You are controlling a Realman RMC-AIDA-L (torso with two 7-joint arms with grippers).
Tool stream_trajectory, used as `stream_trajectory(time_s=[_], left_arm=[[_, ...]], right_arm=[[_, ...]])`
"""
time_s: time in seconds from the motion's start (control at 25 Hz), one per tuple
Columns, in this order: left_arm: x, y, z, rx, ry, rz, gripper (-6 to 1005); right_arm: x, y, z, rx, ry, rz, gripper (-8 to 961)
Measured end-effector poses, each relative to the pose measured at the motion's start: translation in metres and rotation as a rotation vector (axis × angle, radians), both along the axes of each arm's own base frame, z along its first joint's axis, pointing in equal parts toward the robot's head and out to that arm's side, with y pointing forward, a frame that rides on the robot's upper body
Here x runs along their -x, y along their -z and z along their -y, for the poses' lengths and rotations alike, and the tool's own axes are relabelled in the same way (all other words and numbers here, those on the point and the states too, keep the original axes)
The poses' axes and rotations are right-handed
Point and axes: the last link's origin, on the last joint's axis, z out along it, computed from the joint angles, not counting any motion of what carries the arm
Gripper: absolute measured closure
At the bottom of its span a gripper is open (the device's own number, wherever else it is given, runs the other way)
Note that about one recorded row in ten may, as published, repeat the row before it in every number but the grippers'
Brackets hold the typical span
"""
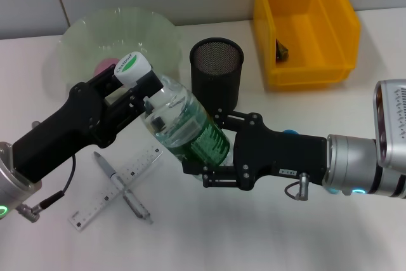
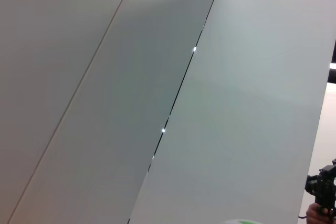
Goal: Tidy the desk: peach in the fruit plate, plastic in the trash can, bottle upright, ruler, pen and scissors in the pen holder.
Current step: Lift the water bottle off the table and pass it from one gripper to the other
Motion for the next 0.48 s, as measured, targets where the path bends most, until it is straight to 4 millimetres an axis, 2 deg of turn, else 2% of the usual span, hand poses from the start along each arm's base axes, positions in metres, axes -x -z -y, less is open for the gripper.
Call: stream_trajectory(time_s=[0.48], left_arm=[[-0.0004, -0.0014, 0.0009, -0.007, 0.006, 0.008, 493]], right_arm=[[0.0009, 0.0001, -0.0002, 0.003, -0.004, -0.002, 166]])
